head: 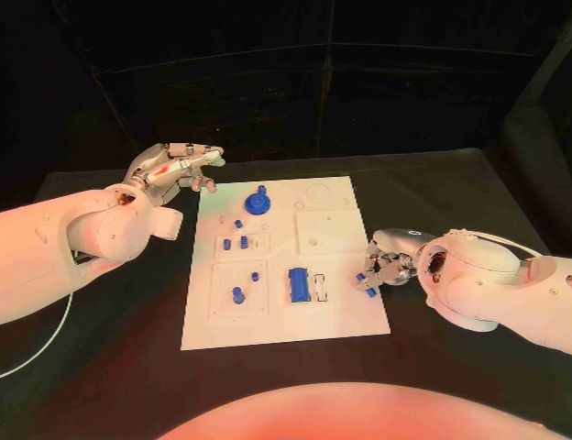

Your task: Assemble the parts on the task board

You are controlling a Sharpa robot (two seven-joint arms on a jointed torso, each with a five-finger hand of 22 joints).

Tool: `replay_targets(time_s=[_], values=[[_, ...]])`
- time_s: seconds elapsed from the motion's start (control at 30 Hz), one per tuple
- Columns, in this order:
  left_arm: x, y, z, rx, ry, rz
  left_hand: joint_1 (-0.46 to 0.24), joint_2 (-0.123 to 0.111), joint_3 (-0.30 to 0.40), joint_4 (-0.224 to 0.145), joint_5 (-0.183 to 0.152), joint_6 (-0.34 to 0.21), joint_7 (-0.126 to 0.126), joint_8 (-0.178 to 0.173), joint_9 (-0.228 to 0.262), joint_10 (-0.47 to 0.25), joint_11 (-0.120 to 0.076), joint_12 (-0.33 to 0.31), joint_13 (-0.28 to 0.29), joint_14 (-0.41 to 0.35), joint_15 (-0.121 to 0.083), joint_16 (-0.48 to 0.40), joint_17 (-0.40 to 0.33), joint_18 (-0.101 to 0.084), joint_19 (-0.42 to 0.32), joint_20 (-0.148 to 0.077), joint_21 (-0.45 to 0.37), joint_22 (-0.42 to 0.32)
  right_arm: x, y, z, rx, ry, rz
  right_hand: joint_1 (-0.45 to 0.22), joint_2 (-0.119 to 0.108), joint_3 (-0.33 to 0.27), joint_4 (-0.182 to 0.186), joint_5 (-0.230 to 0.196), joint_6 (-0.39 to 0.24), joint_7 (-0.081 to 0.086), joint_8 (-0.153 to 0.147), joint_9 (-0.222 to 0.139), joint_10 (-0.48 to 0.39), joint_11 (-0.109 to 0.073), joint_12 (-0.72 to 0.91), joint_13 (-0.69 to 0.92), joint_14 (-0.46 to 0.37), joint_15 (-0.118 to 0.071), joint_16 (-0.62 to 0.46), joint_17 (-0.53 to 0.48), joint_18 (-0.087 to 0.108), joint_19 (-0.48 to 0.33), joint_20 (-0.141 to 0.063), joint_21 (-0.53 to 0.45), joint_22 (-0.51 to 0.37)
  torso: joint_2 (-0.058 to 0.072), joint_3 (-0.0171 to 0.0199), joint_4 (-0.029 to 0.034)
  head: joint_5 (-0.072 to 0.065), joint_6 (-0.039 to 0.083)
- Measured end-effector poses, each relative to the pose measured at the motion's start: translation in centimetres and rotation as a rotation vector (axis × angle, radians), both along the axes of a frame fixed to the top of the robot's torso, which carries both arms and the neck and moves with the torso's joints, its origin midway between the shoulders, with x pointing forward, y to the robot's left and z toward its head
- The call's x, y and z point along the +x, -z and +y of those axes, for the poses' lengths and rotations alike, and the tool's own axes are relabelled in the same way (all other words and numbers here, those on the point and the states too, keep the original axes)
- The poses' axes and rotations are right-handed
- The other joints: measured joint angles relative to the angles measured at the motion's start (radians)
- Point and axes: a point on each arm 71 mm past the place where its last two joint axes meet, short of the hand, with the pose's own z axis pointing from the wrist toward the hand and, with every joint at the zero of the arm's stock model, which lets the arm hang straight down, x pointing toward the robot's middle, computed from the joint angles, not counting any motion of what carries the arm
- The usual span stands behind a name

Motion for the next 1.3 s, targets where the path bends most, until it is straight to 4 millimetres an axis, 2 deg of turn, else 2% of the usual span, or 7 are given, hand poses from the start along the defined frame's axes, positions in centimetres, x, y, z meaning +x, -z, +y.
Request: replay_targets(time_s=[0.13,0.27,0.43,0.63,0.7,0.97,1.3], values=[[0.0,0.0,0.0,0.000,-0.001,0.000,0.000,0.000,0.000,0.000,0.000,0.000,0.000,0.000,0.000,0.000,0.000,0.000,0.000,0.000,0.000,0.000,0.000,0.000,0.000,0.000,0.000,0.000,0.1,-0.2,0.5,-0.010,-0.021,-0.013,0.062,0.017,0.045,-0.045,-0.009,0.005,-0.005,-0.031,-0.004,-0.006,-0.005,-0.017,-0.005,-0.001,0.001,0.000,0.000,0.000,0.000,0.000,0.000,0.003,0.000,0.0001,0.0000,0.001,0.000],[0.0,0.0,0.1,0.001,-0.001,0.000,0.000,0.000,0.000,0.000,0.000,0.000,0.000,0.000,0.000,0.000,0.000,0.000,0.000,0.000,0.000,0.000,0.000,0.000,0.000,0.000,0.000,0.000,0.0,-0.3,0.7,-0.018,-0.033,-0.023,0.072,0.009,0.102,-0.070,0.011,0.017,-0.004,-0.048,-0.027,-0.010,-0.009,-0.031,-0.014,-0.001,-0.005,0.000,0.000,0.000,-0.004,-0.004,0.000,0.005,0.000,0.0001,0.0000,0.003,-0.002],[0.0,0.0,0.1,0.001,-0.002,0.001,0.000,0.000,0.000,0.000,0.000,0.000,0.000,0.000,0.000,0.000,0.000,0.000,0.000,0.000,0.000,0.000,-0.002,0.000,0.000,0.000,0.000,0.000,-0.1,-0.4,0.8,-0.007,-0.030,-0.031,0.072,0.009,0.150,-0.059,0.025,0.026,-0.006,-0.064,-0.032,-0.010,-0.009,-0.033,-0.011,-0.001,-0.005,0.000,0.000,0.000,-0.004,-0.004,0.000,0.007,0.000,0.0002,-0.0002,0.005,-0.002],[0.0,0.0,0.1,0.001,-0.001,0.001,0.000,0.000,0.000,0.000,0.000,0.000,0.000,0.000,0.000,0.000,0.000,0.000,-0.001,0.000,0.000,0.000,-0.002,0.000,0.000,0.000,0.000,0.000,-0.5,-0.3,0.8,0.047,0.002,-0.030,0.067,0.013,0.240,-0.012,0.089,0.031,-0.001,-0.101,-0.044,-0.012,-0.007,-0.051,-0.014,-0.001,-0.005,0.000,0.000,0.000,-0.004,-0.004,0.000,0.006,0.000,0.0005,-0.0005,0.007,0.002],[0.0,0.0,0.1,0.001,-0.001,0.001,0.000,0.000,0.000,0.000,0.000,0.000,0.000,0.000,0.000,0.000,0.000,0.000,-0.001,0.000,0.000,0.000,-0.002,0.000,0.000,0.000,0.000,0.000,-0.7,-0.3,0.9,0.067,0.015,-0.027,0.046,-0.008,0.275,0.016,0.100,0.035,0.004,-0.106,-0.044,-0.011,-0.008,-0.051,-0.014,-0.001,-0.005,0.000,0.000,0.000,-0.004,-0.004,0.000,0.006,0.000,0.0003,-0.0005,0.007,0.002],[0.0,0.0,0.1,0.001,-0.001,0.001,0.000,0.000,0.000,0.000,0.000,0.000,0.000,0.000,0.000,0.000,0.000,0.000,-0.001,0.000,0.000,0.000,-0.002,0.000,0.000,0.000,0.000,0.000,-1.1,-0.7,1.7,0.175,0.048,-0.036,-0.028,-0.083,0.444,-0.009,0.102,0.052,0.004,-0.115,-0.044,0.016,-0.013,-0.039,0.010,0.001,-0.006,0.000,0.000,0.000,0.000,-0.008,0.007,0.015,0.000,-0.0001,-0.0002,0.011,0.001],[-0.1,0.0,0.1,0.000,0.000,0.002,0.000,0.000,0.000,0.000,0.000,0.000,0.000,0.000,0.000,0.000,0.000,0.000,-0.001,0.000,0.000,0.000,-0.001,0.000,0.000,0.000,0.000,0.000,-1.0,-0.8,3.5,0.266,0.056,-0.024,-0.061,-0.116,0.476,-0.006,0.096,0.066,-0.005,-0.116,-0.041,0.020,-0.016,-0.036,0.018,0.000,-0.007,0.000,0.000,0.000,0.000,-0.008,0.007,0.016,0.000,-0.0005,-0.0006,0.014,-0.004]])
